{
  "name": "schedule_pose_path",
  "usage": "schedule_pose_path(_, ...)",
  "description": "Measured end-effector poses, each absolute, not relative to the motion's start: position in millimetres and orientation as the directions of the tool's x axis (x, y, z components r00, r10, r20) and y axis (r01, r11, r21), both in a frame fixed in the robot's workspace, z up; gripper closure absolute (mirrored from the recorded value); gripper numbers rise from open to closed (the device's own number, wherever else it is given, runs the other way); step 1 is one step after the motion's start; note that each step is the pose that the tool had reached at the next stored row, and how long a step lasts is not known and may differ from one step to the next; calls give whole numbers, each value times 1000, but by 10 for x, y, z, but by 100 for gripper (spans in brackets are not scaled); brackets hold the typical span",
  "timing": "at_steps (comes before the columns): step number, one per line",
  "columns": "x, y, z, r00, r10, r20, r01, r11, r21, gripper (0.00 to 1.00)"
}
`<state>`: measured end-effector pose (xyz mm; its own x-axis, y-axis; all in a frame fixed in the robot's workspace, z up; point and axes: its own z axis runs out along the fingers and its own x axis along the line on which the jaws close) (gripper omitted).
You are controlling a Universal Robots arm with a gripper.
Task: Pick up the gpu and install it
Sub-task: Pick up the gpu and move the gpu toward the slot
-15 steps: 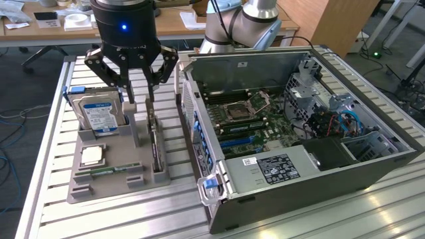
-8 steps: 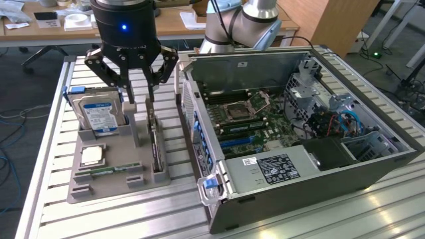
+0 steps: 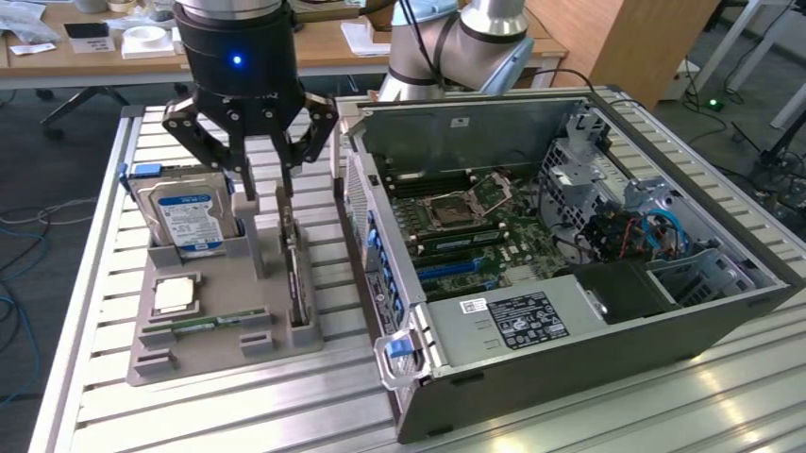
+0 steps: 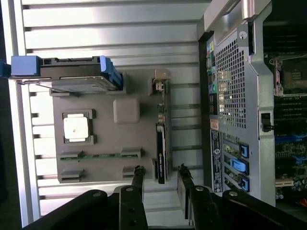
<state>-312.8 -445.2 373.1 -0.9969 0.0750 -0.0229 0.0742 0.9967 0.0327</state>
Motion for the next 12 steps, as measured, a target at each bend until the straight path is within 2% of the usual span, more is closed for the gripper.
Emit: schedule_pose_path(12, -3128, -4452, 3568, -997, 75, -23, 74, 997, 33, 58)
